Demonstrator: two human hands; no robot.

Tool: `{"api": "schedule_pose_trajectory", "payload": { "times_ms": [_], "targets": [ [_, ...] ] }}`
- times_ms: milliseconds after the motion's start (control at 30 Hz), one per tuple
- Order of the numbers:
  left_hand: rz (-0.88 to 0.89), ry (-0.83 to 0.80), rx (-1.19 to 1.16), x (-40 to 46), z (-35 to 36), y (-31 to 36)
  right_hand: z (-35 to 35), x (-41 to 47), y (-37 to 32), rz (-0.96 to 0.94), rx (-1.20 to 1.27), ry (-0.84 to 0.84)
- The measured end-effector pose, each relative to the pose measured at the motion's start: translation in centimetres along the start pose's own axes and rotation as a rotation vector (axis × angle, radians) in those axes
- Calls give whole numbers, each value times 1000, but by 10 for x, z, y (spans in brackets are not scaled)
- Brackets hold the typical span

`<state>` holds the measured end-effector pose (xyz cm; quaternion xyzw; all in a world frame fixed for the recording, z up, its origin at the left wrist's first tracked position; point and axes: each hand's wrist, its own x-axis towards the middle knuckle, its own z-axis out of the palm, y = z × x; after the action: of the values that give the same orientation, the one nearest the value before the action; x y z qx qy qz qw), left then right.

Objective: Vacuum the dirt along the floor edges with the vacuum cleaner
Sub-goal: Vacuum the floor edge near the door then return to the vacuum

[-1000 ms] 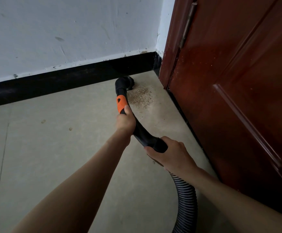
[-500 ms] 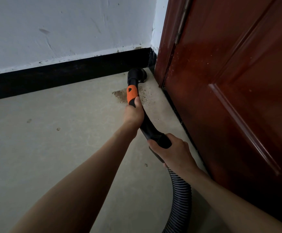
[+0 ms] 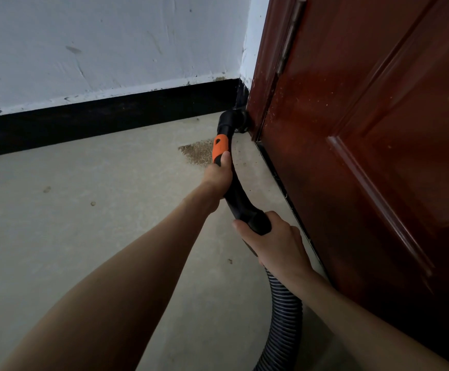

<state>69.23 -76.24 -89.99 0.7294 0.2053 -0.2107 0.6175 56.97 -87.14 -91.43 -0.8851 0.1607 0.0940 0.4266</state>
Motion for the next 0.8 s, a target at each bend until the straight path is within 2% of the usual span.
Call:
{"api": "schedule_pose_trajectory", "payload": {
  "times_ms": [300,433,533,800],
  "targets": [
    [-15,143,-98,-17,-43,0,5,-17,-30,-113,-54,-84],
    [-101,266,-212,-32,-72,-17,16,-32,-49,-182,-93,-160],
    [-135,326,-215,-44,-90,-34,25,-45,-55,-213,-148,-204],
    [-200,311,-184,-68,-99,-44,30,-66,-55,-201,-185,-208]
  ]
}}
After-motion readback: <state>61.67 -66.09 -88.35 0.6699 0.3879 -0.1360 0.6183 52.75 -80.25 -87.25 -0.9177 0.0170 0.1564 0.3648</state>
